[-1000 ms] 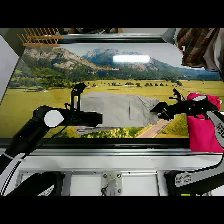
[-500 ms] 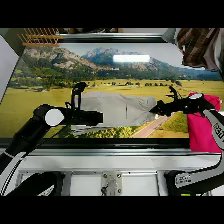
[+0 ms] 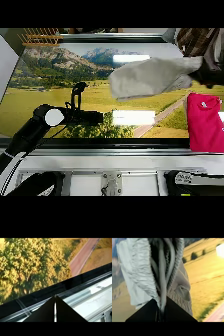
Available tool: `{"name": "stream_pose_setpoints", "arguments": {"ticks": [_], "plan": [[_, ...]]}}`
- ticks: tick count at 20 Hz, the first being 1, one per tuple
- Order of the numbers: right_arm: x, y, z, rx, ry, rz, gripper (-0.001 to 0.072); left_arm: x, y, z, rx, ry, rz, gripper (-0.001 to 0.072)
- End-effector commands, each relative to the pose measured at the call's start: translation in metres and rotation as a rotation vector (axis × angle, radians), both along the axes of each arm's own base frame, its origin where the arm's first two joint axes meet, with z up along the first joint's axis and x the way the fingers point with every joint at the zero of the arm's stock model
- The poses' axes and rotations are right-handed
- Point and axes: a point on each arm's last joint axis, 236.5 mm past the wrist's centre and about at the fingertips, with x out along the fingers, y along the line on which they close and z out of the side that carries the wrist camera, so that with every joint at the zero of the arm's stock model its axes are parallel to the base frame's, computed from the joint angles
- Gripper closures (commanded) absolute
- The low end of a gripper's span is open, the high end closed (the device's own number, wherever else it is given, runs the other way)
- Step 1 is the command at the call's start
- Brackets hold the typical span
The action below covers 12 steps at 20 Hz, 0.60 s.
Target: Fold the clothes and pants, and hang the long-sleeved shirts on hangers.
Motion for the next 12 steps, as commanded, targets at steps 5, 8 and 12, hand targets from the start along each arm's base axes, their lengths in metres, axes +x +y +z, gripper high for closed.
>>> {"name": "stream_pose_setpoints", "arguments": {"ticks": [5,8,12], "plan": [[-0.112,-0.148,0.03,-0.217,0.251,-0.538,0.0699,0.0,0.0,0.0,0.003,-0.008,-0.009,0.0701],[-0.159,-0.157,0.031,-0.312,0.395,-0.609,0.0699,0.0,0.0,0.0,0.003,-0.008,-0.01,0.0701],[-0.188,-0.144,0.04,-0.31,0.439,-0.646,0.0699,0.0,0.0,0.0,0.007,-0.016,-0.022,0.0701]]}}
